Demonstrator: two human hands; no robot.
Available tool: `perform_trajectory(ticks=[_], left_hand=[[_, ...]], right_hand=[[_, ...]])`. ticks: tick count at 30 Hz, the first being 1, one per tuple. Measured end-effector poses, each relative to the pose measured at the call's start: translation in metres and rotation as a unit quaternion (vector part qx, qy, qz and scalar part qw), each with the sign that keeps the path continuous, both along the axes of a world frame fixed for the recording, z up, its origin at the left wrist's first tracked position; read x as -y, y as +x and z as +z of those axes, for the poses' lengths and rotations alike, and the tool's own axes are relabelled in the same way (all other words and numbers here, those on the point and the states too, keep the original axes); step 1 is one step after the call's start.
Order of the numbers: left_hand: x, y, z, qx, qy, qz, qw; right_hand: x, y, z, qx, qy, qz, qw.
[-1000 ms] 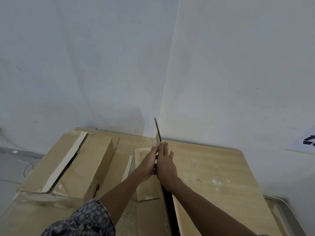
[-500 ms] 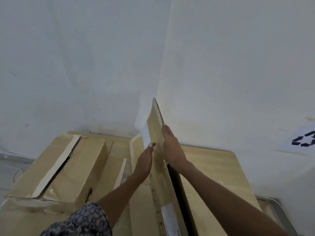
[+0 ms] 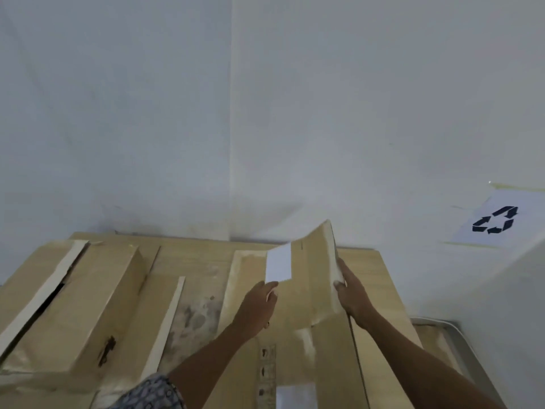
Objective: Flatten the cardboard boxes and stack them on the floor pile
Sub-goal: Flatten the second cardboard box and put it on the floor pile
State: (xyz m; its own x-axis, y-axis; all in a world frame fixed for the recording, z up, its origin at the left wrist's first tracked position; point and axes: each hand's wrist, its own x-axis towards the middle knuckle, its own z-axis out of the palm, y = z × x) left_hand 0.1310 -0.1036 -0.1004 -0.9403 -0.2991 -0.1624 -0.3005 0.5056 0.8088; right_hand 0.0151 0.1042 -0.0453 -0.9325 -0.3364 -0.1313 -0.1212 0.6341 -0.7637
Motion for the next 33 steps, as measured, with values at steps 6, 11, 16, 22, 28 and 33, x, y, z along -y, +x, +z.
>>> perform_trajectory(ticks=[6, 11, 16, 22, 28, 33], left_hand=[[-0.026, 0.005, -0.043, 0.11, -0.015, -0.048, 0.993], [-0.034, -0.003, -0.068, 0.2, -0.134, -0.107, 0.965], [-0.022, -0.014, -0.1, 0.278, -0.298, -0.194, 0.893], [-0.006, -0.023, -0.131, 0.318, -0.247, -0.194, 0.894], [-0.003, -0.054, -0.125, 0.325, -0.262, -0.196, 0.887], [0.002, -0.102, -0.128, 0.263, -0.268, -0.192, 0.907]], right_hand=[[-0.038, -0.01, -0.056, 0.071, 0.1, -0.002, 0.992], [-0.043, -0.018, -0.108, 0.054, 0.285, 0.06, 0.955], [-0.021, -0.012, -0.147, 0.059, 0.305, 0.191, 0.931], [-0.008, 0.001, -0.197, 0.052, 0.351, 0.207, 0.912], [0.034, -0.021, -0.203, 0.044, 0.374, 0.15, 0.914], [0.047, -0.041, -0.204, 0.064, 0.392, 0.16, 0.903]])
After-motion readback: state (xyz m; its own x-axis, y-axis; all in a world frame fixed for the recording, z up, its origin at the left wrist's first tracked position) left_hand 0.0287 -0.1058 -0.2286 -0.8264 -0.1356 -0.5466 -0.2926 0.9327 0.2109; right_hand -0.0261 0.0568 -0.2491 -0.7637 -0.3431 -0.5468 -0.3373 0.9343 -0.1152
